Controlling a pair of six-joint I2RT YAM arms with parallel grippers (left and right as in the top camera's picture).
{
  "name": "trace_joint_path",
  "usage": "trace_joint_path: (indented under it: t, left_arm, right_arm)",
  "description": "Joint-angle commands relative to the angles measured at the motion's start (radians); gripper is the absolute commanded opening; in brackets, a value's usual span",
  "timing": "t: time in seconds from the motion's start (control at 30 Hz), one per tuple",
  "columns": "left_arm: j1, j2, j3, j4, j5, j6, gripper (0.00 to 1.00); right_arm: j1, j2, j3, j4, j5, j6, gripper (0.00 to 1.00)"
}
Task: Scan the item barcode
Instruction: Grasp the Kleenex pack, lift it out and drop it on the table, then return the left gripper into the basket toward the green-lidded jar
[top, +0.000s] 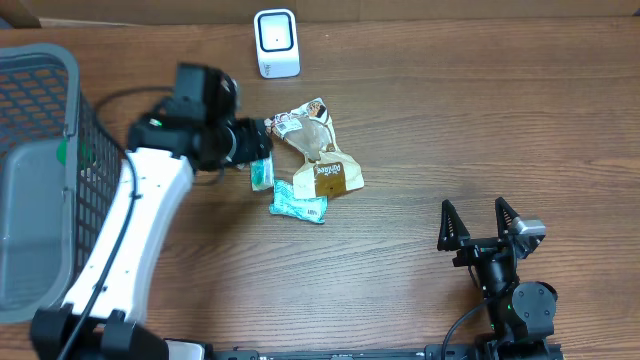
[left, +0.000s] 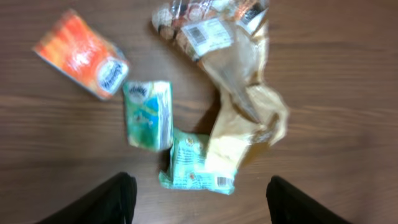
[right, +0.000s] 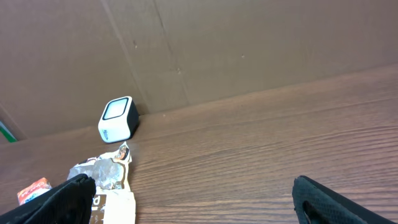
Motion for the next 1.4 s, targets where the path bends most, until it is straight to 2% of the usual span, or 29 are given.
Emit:
trace_joint_path:
  t: [0.0, 0.17, 0.33, 0.47, 0.67, 0.73, 0.97, 1.37]
  left_arm:
    - [0.058, -0.045, 0.217, -0.112, -0.017, 0.097, 0.72]
    - [0.195, -0.045, 0.488, -0.250, -0.016, 0.106, 0.73]
    - [0.426, -0.045, 0.659, -0.291, -0.016, 0.075, 0.79]
    - [0.616, -0.030, 0.662, -0.284, -0.016, 0.032, 0.87]
    - [0.811, 0.059, 0.624, -0.268, -0.015, 0.024, 0.90]
    - [0.838, 0.106, 0.613, -0.264, -0.001, 0.042, 0.91]
    - [0.856, 0.334, 0.612, -0.270, 0.160, 0.241, 0.92]
    - [0.842, 0.573, 0.611, -0.272, 0.061, 0.285, 0.92]
  right_arm:
    - [-0.004, -0.010, -0.011, 0.006, 0.002, -0.001, 1.00]
    - [-0.004, -0.010, -0.011, 0.006, 0.002, -0.001, 1.00]
    - [-0.004, -0.010, -0.011, 0.006, 0.002, -0.001, 1.00]
    - [-0.004, -0.010, -0.011, 0.006, 0.002, -0.001, 1.00]
    - [-0.004, -0.010, -0.011, 0.006, 0.002, -0.001, 1.00]
    - [-0.004, -0.010, -0.011, 0.006, 0.002, -0.001, 1.00]
    - [-0.004, -0.010, -0.011, 0.006, 0.002, -0.001, 1.00]
    - [-0.004, -0.010, -0.011, 0.006, 0.002, -0.001, 1.00]
